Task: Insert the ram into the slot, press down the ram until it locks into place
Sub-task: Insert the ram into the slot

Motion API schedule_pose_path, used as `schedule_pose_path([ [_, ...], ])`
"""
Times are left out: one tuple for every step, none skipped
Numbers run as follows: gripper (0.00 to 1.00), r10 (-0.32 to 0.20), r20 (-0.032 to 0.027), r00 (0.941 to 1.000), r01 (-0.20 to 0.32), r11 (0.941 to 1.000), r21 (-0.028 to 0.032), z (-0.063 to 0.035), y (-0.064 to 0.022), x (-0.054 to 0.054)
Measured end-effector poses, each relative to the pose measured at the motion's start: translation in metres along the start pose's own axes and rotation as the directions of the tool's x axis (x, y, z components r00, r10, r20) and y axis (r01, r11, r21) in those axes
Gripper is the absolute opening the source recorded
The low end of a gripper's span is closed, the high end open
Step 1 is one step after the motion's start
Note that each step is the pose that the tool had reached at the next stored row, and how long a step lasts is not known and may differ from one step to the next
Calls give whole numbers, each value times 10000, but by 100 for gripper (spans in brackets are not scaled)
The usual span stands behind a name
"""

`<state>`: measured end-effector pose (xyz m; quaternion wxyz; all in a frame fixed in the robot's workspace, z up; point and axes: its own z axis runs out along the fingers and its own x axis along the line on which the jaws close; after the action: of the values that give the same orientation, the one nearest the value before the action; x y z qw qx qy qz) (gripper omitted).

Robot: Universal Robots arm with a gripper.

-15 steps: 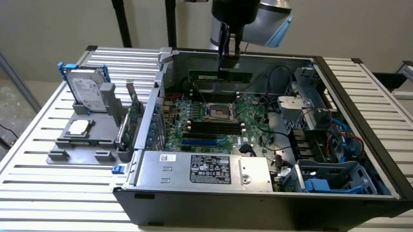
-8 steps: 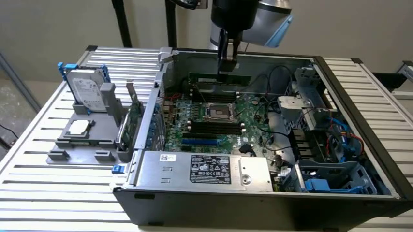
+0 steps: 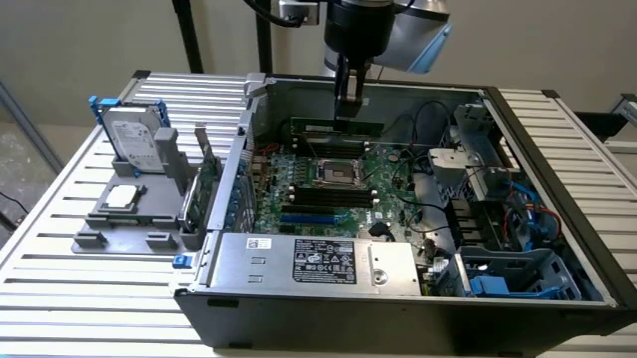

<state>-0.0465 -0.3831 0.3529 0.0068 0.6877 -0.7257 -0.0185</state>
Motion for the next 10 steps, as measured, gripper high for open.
schedule_pose_path([
  [14,5,-1,10000,-5,10000,0,18,0,-6],
  [14,11,-2,10000,-11,10000,-1,37,-1,-11],
  [14,14,-2,10000,-14,10000,-1,54,-2,-14],
  [14,23,-1,10000,-23,10000,0,72,-3,-15],
  [14,43,-1,10000,-43,10000,0,90,-3,-15],
  [14,67,0,10000,-67,10000,0,108,-3,-15],
  [14,94,1,10000,-94,10000,1,126,-4,-14],
  [14,131,2,9999,-131,9999,1,146,-5,-14],
  [14,170,5,9999,-170,9999,2,164,-5,-14],
  [14,203,5,9998,-203,9998,3,182,-6,-13],
])
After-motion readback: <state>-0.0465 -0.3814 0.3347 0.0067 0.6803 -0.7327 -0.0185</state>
